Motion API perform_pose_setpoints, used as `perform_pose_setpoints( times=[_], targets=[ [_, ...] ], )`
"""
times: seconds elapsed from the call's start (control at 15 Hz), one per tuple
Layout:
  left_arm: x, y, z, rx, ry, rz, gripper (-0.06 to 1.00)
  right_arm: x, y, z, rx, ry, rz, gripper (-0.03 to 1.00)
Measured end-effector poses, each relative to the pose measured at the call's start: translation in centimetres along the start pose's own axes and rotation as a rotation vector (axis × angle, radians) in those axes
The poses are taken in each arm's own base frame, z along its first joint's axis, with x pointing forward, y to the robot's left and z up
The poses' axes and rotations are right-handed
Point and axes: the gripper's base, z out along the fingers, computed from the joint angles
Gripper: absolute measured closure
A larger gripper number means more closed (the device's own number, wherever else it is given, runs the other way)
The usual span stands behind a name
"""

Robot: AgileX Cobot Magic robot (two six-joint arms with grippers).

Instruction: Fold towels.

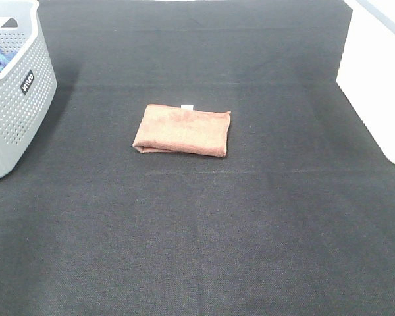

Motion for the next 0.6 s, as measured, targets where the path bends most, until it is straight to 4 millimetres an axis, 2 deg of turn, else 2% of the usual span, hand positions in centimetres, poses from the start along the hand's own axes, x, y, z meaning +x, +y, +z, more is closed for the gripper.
perform_pose_setpoints(
  times=[0.2, 0.33, 0.6],
  targets=[
    [0.6, 0.3, -1.0, -0.064, -0.074, -0.06, 0.33, 0.1, -0.1, -0.3, 0.015, -0.025, 0.027, 0.19],
    [2.0, 0.1, -2.9, -0.141, -0.219, -0.107, 0.33, 1.1, -0.1, -1.8, 0.071, -0.143, 0.065, 0.19],
    [3.7, -0.5, -4.5, -0.189, -0.376, -0.111, 0.33, 3.2, 0.5, -4.1, 0.101, -0.346, 0.056, 0.19]
  ],
)
